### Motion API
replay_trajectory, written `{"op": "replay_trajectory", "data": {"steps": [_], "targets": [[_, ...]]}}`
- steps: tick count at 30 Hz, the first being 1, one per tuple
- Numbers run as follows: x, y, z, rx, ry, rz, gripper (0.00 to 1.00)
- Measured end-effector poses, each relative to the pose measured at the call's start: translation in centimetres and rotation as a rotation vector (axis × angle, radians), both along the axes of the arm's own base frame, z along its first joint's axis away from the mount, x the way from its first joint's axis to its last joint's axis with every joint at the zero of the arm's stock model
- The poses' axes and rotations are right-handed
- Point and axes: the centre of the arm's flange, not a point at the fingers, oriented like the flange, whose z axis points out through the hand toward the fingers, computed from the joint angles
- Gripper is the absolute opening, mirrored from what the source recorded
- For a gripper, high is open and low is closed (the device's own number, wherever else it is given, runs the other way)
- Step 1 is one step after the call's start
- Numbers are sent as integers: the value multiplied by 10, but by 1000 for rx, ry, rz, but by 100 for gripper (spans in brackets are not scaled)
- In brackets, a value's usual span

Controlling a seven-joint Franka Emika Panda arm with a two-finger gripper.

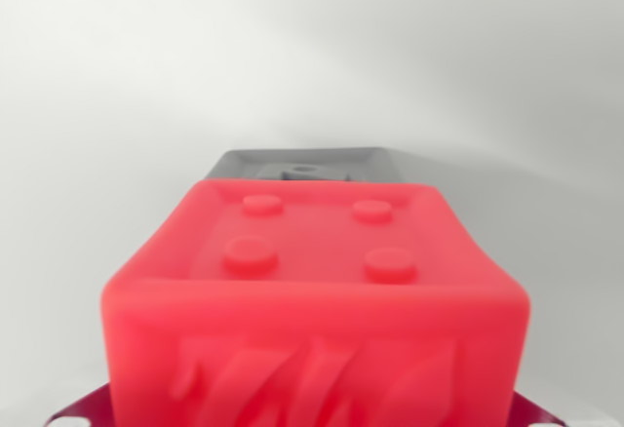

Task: Destack cube

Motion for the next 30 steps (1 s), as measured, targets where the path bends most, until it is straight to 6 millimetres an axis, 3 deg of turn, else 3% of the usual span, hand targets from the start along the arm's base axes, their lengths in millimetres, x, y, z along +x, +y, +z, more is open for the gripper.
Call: {"op": "replay_trajectory", "data": {"steps": [7,24,30], "targets": [[1,0,11,0,-3,0,0],[1,0,60,3,-7,-1,0],[-6,1,63,5,-3,-2,0]]}}
